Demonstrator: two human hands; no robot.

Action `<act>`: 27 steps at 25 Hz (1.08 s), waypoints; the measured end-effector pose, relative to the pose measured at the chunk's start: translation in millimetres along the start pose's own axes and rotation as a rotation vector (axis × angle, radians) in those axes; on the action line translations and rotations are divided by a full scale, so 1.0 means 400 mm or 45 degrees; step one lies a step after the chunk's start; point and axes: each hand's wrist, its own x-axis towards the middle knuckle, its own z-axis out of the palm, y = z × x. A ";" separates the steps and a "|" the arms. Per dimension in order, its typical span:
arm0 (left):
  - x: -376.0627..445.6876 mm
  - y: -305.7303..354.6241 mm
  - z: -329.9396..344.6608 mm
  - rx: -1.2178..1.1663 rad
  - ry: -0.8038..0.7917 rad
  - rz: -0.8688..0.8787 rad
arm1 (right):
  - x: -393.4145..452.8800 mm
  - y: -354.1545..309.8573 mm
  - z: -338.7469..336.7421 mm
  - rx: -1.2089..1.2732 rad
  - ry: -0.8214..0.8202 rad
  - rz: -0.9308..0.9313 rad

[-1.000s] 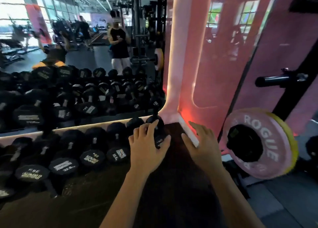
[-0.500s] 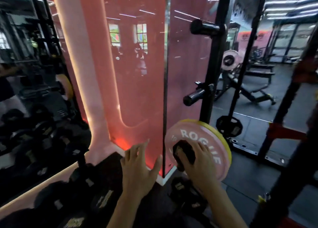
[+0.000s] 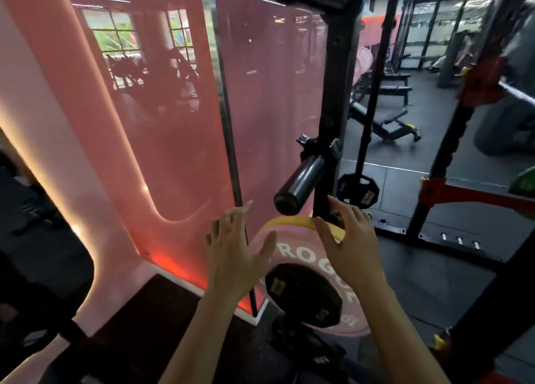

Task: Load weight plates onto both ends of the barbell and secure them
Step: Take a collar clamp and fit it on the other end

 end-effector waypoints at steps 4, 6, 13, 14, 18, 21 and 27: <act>0.156 -0.014 0.099 -0.153 -0.101 0.064 | 0.086 0.049 0.028 -0.104 0.139 0.048; 0.222 -0.009 0.138 -0.229 -0.157 0.161 | 0.129 0.061 0.032 -0.173 0.234 0.089; 0.419 -0.011 0.252 -0.363 -0.239 0.306 | 0.248 0.078 0.074 -0.522 0.232 0.084; 0.430 -0.007 0.265 -0.394 -0.247 0.346 | 0.254 0.081 0.081 -0.540 0.207 0.108; 0.455 0.010 0.290 -0.503 -0.291 0.427 | 0.268 0.088 0.110 -0.563 0.215 0.120; 0.471 0.015 0.303 -0.574 -0.271 0.448 | 0.279 0.077 0.124 -0.578 0.229 0.101; 0.487 0.024 0.308 -0.738 -0.347 0.453 | 0.285 0.053 0.133 -0.514 0.208 0.118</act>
